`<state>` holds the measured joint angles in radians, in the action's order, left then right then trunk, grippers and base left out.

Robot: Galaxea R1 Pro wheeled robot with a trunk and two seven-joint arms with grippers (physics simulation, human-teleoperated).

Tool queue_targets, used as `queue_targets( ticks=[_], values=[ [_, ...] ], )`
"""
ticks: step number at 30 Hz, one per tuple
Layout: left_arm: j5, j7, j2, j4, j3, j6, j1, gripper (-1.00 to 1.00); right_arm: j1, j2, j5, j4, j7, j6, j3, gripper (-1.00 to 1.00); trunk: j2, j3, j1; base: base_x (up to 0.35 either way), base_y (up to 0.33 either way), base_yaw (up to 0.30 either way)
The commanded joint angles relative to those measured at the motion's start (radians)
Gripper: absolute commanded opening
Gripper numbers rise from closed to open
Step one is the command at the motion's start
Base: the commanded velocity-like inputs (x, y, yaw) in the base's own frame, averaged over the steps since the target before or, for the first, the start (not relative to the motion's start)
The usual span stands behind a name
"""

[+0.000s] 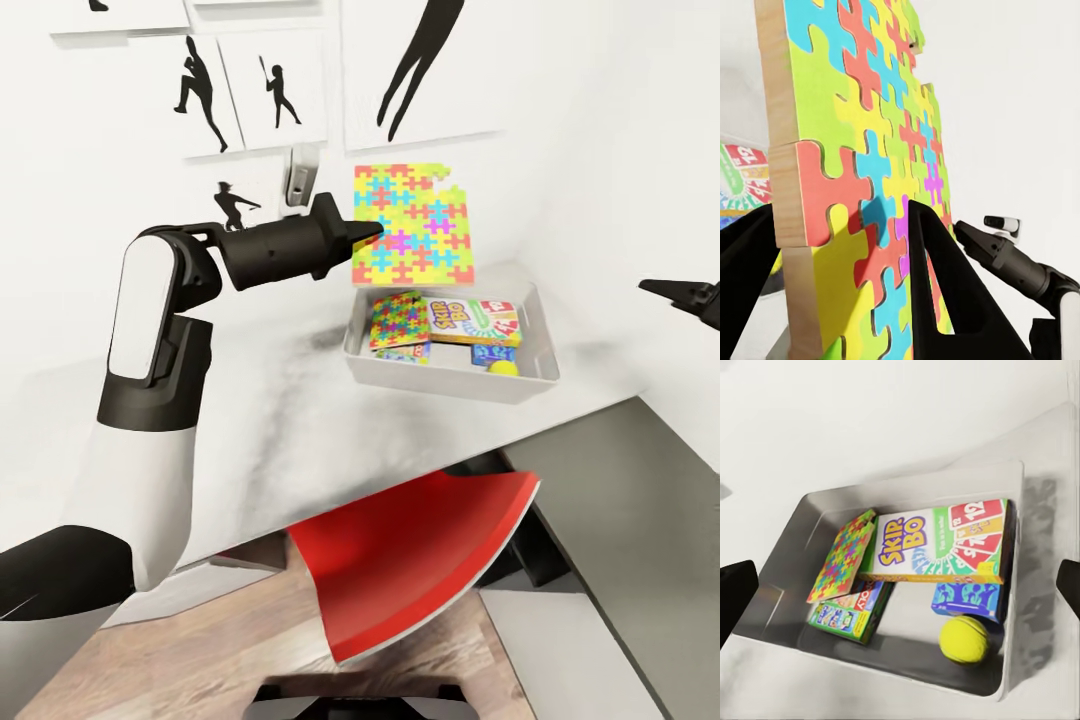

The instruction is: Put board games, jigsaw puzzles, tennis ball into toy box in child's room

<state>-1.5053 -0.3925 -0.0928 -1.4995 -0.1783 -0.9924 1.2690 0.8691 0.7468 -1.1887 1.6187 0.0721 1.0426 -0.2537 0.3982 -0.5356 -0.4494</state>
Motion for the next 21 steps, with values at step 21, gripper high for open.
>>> queue_targets(
  ticks=[21],
  values=[
    [-0.008, -0.011, -0.002, -0.004, -0.005, 0.001, 0.001, -1.00, -0.014, -0.003, 0.006, 0.000, 0.015, 0.005, 0.001, 1.00, 0.002, -0.002, -0.001, 0.011, -0.066, 0.008]
  ],
)
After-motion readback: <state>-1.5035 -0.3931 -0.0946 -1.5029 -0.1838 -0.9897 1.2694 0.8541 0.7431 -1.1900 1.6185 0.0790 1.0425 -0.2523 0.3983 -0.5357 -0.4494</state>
